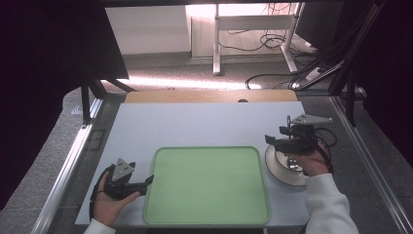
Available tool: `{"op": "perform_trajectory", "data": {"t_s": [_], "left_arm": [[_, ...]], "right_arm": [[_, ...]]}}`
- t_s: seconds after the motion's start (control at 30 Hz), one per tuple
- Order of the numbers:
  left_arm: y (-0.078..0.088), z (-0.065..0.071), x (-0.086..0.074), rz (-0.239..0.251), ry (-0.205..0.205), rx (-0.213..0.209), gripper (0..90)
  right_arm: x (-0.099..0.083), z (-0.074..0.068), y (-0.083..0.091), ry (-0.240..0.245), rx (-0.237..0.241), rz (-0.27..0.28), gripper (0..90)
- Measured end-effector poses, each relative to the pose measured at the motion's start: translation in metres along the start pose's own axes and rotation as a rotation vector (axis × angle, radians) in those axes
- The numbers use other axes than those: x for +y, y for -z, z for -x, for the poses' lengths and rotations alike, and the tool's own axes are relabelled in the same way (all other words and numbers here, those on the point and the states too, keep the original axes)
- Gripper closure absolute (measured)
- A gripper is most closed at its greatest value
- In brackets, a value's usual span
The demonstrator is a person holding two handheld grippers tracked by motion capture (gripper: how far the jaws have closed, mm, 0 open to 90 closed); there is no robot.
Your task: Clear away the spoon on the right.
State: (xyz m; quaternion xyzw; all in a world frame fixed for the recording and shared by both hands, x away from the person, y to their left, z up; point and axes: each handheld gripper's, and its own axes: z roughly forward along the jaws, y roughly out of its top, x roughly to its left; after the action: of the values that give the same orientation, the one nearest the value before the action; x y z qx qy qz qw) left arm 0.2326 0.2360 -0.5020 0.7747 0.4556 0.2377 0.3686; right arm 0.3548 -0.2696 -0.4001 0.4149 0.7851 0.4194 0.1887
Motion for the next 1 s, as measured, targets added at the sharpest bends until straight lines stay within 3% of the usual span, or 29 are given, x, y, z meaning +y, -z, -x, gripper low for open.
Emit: {"op": "perform_trajectory", "data": {"t_s": [0.37,0.67,1.0], "left_arm": [[0.001,-0.001,0.0,0.005,0.002,0.0,19.5],[0.001,-0.002,-0.001,0.002,0.007,0.003,19.4],[0.001,-0.002,0.0,0.002,0.003,0.004,19.3]], "right_arm": [[-0.008,0.029,0.0,-0.061,-0.084,-0.019,32.6],[-0.01,0.042,-0.005,-0.098,-0.154,-0.052,34.1],[-0.014,0.059,-0.02,-0.13,-0.182,-0.085,37.5]]}}
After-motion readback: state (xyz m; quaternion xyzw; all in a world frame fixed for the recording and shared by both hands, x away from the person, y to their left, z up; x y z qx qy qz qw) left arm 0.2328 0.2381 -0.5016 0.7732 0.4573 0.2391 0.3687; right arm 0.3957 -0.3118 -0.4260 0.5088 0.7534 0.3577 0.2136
